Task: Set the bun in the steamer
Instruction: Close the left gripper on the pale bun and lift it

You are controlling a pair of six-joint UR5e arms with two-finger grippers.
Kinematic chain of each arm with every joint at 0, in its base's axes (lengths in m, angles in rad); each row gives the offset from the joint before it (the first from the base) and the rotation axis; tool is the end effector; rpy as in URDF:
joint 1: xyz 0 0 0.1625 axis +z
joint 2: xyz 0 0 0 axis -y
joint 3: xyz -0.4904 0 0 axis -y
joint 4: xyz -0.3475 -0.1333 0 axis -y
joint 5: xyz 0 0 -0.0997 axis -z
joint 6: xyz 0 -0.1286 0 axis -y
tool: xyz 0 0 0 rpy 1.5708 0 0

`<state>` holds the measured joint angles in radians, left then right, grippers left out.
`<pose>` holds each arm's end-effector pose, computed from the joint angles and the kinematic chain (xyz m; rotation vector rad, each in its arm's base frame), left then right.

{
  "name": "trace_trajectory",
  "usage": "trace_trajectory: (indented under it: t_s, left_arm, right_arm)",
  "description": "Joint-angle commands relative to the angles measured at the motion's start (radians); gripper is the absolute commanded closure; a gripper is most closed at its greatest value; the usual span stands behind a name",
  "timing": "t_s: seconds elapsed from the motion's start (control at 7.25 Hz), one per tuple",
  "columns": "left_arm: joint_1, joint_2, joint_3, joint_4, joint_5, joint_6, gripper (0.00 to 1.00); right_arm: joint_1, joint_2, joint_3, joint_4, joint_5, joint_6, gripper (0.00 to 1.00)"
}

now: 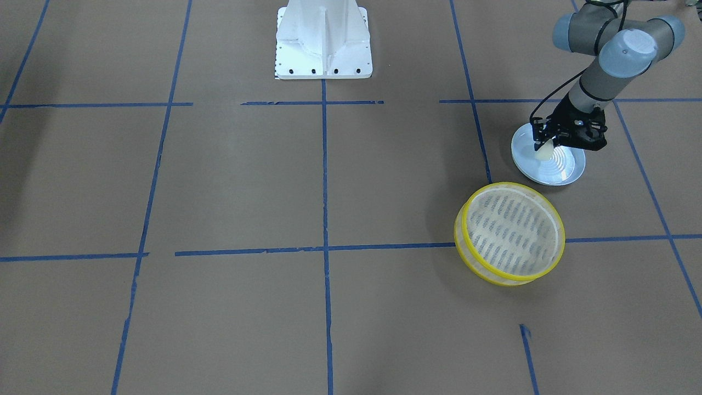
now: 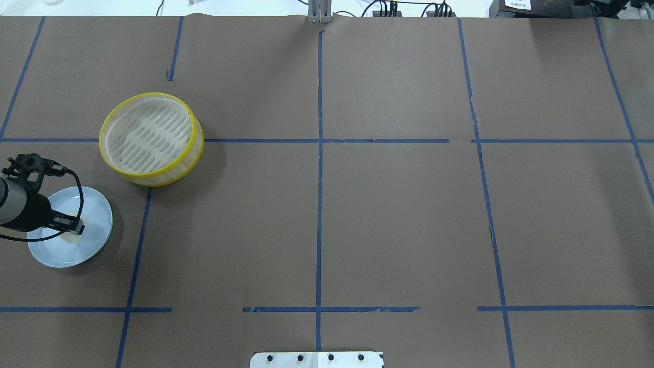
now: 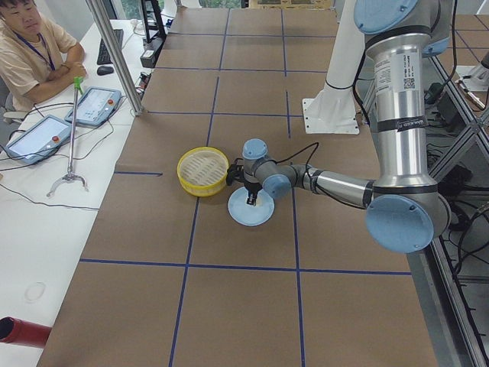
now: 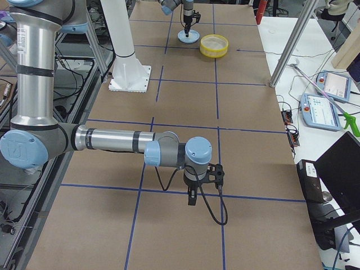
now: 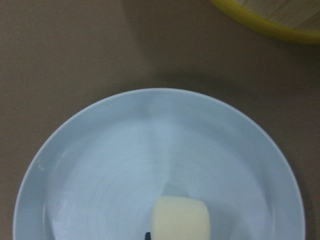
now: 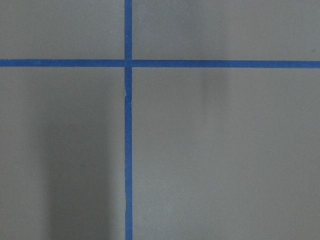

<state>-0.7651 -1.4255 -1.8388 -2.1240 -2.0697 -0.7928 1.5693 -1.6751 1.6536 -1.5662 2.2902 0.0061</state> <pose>0.2549 -0.3443 0.6309 0.1175 0.8088 0.1807 0.0480 -0.3945 0.7561 -0.0189 -0.7193 0.0105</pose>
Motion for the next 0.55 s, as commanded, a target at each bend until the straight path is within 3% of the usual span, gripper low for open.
trace_trajectory:
  t_s: [0.0, 0.14, 0.41]
  left_arm:
    - [-0.029, 0.000, -0.092, 0.009, -0.038, -0.006, 0.66]
    - [-0.107, -0.022, -0.083, 0.009, -0.117, -0.008, 0.66]
    - [-0.134, -0.114, -0.042, 0.010, -0.121, -0.099, 0.66]
  right_arm:
    - [0.000, 0.000, 0.000, 0.000, 0.000, 0.000, 0.00]
    - [0.000, 0.000, 0.000, 0.000, 0.000, 0.000, 0.00]
    - [0.000, 0.000, 0.000, 0.000, 0.000, 0.000, 0.00]
